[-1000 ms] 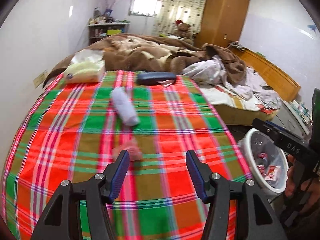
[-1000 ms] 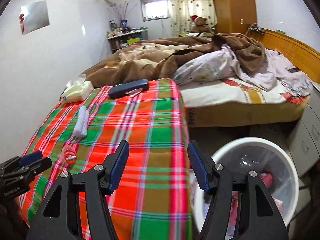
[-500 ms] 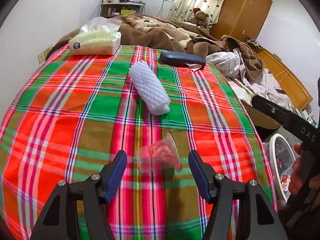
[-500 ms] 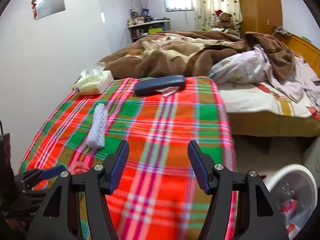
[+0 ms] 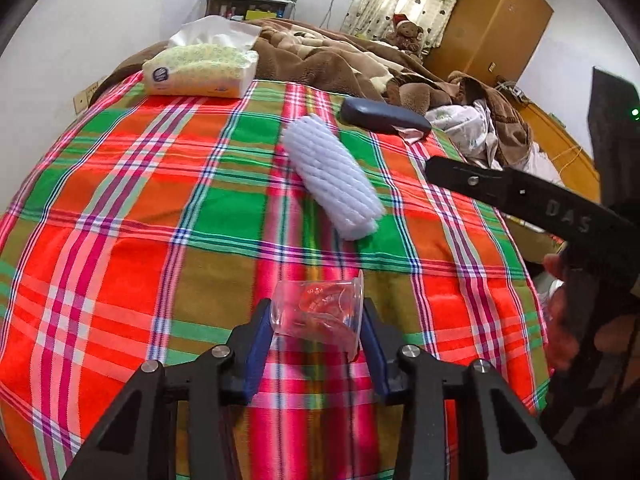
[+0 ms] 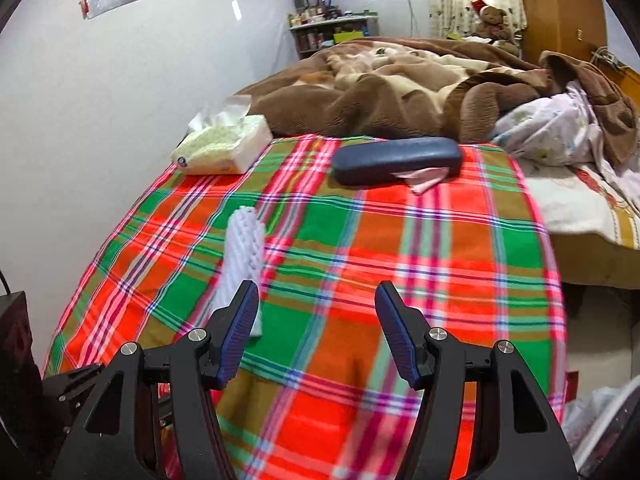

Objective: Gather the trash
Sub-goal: 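Grasp the clear plastic cup with the left gripper while the right grasps the white mesh sleeve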

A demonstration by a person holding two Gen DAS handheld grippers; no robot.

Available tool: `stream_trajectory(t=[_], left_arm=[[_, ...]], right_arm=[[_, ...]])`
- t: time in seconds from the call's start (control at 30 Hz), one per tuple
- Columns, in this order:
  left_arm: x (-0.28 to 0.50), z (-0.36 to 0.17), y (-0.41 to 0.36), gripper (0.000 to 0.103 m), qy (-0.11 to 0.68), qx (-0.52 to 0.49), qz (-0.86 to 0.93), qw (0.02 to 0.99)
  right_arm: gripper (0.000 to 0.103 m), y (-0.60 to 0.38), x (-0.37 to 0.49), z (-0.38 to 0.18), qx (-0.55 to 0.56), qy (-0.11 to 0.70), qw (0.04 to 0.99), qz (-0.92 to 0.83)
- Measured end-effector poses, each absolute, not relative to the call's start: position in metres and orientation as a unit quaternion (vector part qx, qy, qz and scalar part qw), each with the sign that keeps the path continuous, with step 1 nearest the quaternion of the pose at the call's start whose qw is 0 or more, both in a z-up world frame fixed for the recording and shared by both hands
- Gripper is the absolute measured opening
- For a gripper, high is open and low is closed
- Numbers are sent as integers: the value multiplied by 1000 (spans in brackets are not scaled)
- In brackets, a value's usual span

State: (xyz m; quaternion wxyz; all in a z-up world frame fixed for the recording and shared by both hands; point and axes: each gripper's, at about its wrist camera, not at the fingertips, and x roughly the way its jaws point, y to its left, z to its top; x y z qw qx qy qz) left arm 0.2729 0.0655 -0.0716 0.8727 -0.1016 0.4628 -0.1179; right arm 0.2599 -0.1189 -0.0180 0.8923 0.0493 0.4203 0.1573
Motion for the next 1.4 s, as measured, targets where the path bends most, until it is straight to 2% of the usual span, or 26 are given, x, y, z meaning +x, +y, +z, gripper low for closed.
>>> stream_trajectory(t=[0.63, 0.83, 0.87, 1.07, 1.4], left_arm=[[289, -73, 124, 43, 453, -128, -77, 879], [294, -74, 124, 43, 450, -126, -80, 880], [295, -74, 124, 43, 450, -127, -80, 880], [294, -73, 124, 41, 450, -124, -78, 881], [276, -55, 116, 41, 434, -120, -81, 889]], right_arm=[[62, -60, 283, -48, 42, 462, 861, 208], [40, -50, 282, -54, 22, 467, 859, 208], [33, -50, 281, -53, 20, 465, 861, 206], [28, -52, 278, -52, 27, 465, 861, 204], [27, -66, 256, -33, 41, 444, 872, 201]])
